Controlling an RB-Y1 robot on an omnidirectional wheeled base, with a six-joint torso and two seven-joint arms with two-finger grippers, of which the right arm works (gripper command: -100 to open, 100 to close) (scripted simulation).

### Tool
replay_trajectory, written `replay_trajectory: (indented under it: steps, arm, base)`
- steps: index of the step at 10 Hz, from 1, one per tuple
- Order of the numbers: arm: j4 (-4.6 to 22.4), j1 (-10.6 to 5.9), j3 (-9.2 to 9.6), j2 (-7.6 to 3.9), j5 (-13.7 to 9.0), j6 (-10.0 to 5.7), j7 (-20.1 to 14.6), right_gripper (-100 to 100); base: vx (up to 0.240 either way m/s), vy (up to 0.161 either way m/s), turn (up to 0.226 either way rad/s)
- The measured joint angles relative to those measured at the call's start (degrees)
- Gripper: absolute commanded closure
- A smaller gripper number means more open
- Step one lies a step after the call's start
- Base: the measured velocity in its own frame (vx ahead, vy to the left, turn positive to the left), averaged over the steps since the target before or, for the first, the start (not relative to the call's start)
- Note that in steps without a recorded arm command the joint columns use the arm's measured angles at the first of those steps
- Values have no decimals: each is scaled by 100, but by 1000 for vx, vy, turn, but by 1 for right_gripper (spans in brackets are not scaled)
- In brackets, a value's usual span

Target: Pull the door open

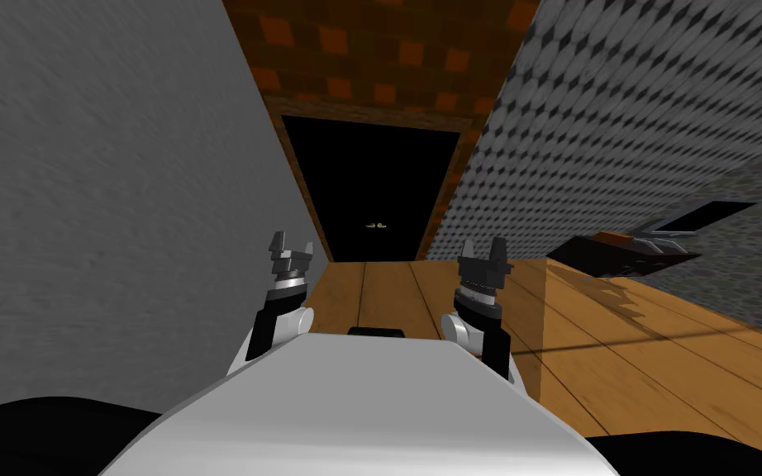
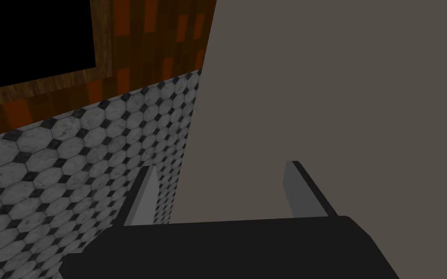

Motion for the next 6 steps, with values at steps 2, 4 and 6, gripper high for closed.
replay_trajectory:
  steps: [2, 4, 6]
  arm:
    - [180, 8, 0, -66, -19, -57, -35, -100]
    - [397, -23, -37, -142, -55, -104, -87, -100]
    - [710, -95, -33, -204, -68, -188, -117, -100]
  base:
    - [151, 46, 60]
    - [122, 37, 55]
    - [186, 41, 96]
